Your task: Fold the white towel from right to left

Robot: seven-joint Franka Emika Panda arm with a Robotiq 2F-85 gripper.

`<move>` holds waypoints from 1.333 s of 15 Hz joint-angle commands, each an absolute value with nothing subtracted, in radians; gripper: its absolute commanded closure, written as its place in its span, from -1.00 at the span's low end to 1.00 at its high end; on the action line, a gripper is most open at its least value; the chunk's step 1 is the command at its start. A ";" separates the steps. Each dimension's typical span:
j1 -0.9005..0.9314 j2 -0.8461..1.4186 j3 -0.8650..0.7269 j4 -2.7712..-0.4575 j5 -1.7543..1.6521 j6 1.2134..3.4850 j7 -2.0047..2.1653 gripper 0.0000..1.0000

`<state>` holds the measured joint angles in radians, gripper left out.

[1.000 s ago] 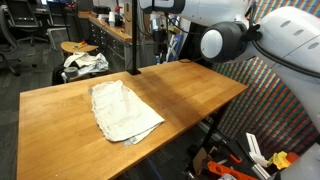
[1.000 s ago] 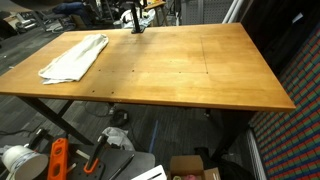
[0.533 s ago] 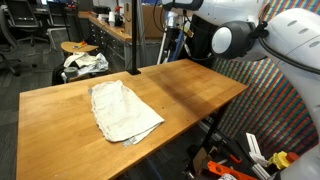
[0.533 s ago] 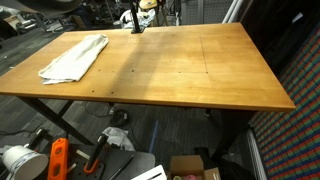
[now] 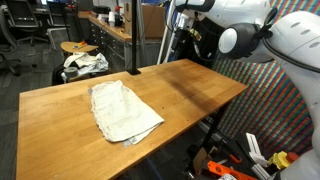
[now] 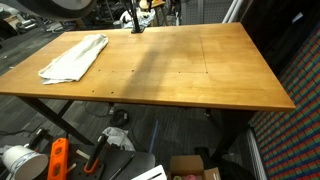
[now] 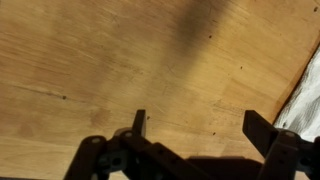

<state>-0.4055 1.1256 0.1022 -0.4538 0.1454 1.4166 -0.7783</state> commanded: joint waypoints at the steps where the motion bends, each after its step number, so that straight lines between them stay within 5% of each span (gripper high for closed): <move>1: -0.391 1.131 0.083 -0.434 0.130 1.397 -0.774 -1.00; 20: -0.202 1.094 0.080 -0.452 0.052 1.430 -0.941 -1.00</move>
<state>-0.2206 1.1103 0.0748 -0.4517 0.0430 1.4188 -0.9394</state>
